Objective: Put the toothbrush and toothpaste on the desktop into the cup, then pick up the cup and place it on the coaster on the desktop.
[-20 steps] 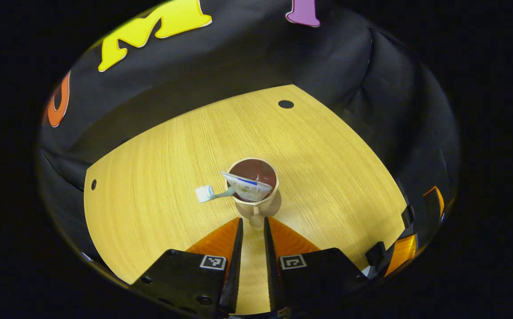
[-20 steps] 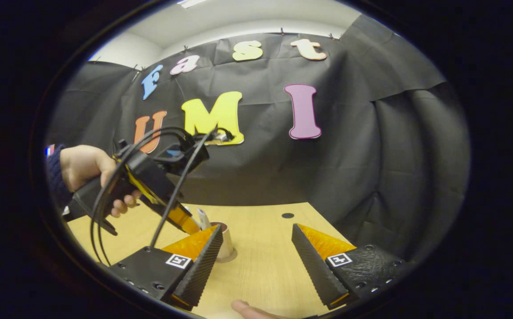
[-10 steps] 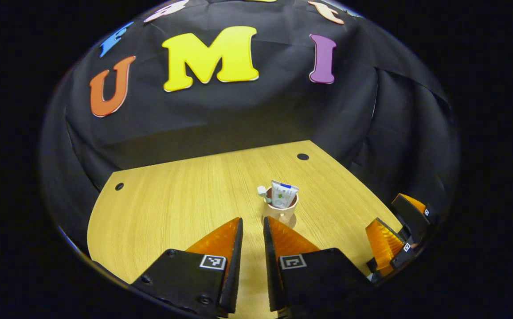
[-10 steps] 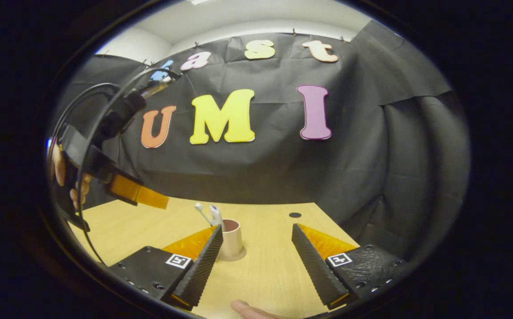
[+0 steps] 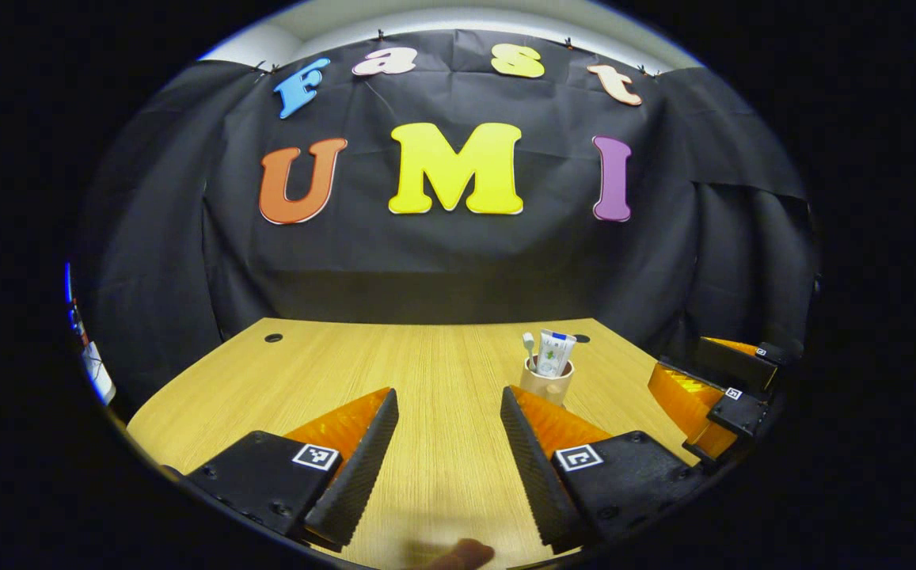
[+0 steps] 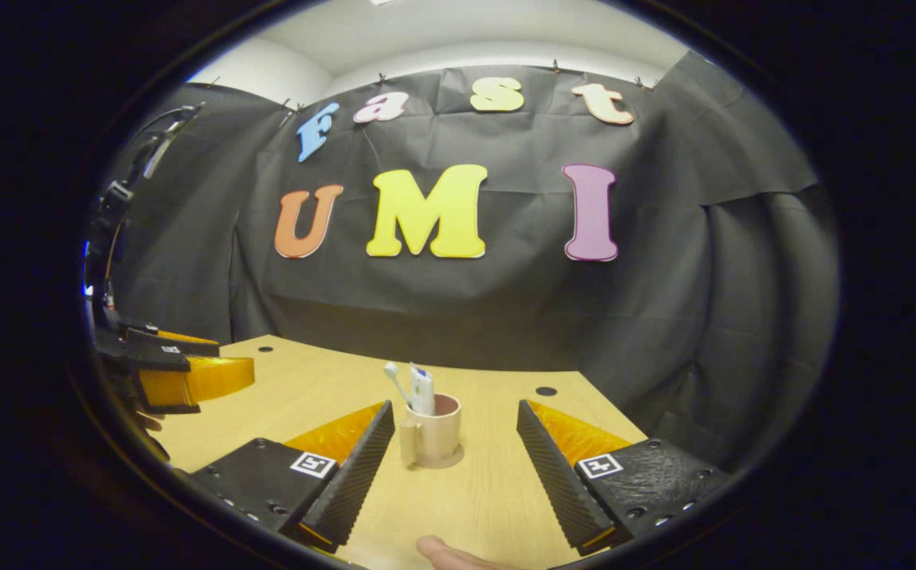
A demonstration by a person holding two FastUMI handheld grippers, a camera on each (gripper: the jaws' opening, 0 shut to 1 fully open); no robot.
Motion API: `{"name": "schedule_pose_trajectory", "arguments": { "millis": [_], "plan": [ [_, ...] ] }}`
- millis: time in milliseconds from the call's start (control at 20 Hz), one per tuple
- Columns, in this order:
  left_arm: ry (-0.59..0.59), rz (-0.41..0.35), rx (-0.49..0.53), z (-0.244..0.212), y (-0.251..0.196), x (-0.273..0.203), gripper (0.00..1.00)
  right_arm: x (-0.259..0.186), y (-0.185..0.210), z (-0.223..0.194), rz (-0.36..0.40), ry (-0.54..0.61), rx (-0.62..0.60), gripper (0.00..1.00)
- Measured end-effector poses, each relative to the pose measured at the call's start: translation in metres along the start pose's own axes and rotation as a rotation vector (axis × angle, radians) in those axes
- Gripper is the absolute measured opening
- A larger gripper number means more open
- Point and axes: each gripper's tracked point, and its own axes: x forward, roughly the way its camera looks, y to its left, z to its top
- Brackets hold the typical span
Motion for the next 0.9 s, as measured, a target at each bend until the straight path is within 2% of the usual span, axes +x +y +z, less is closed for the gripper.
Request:
{"name": "schedule_pose_trajectory", "arguments": {
  "millis": [50,100,150,350,550,600,900],
  "plan": [
    [-0.01,0.005,0.005,-0.003,0.004,-0.007,0.87,0.0,-0.001,0.0,-0.003,-0.001,0.004,0.95],
    [-0.026,0.017,0.01,-0.004,0.01,-0.01,0.99,-0.001,0.0,0.0,-0.006,0.001,0.009,0.94],
    [-0.066,0.039,0.021,0.003,0.017,-0.014,1.0,-0.001,0.001,0.001,-0.008,0.001,0.016,0.94],
    [-0.129,0.094,0.02,0.002,0.04,-0.021,1.0,-0.009,0.001,0.007,-0.032,-0.015,0.004,0.95],
    [-0.144,0.12,0.037,0.001,0.058,-0.023,1.0,-0.022,0.018,0.015,-0.012,-0.027,0.013,0.96],
    [-0.138,0.123,0.037,0.001,0.06,-0.023,1.0,-0.025,0.021,0.016,-0.008,-0.031,0.008,0.94],
    [-0.137,0.109,0.024,-0.001,0.057,-0.026,1.0,-0.029,0.026,0.018,0.001,-0.041,-0.015,0.96]
  ]
}}
